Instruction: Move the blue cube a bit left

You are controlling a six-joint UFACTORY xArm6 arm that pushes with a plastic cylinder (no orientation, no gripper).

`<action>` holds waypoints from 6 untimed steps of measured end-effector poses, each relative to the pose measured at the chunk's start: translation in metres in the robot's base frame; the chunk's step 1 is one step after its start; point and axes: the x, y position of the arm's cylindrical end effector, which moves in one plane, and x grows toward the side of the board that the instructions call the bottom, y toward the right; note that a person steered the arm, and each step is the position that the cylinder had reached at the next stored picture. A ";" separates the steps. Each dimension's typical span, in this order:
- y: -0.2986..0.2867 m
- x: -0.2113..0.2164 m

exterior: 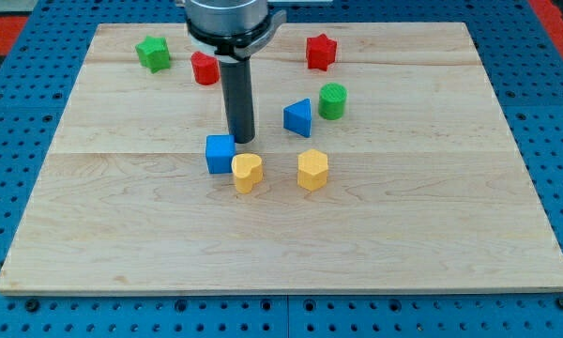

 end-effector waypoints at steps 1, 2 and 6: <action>0.050 0.014; 0.078 0.023; -0.041 0.008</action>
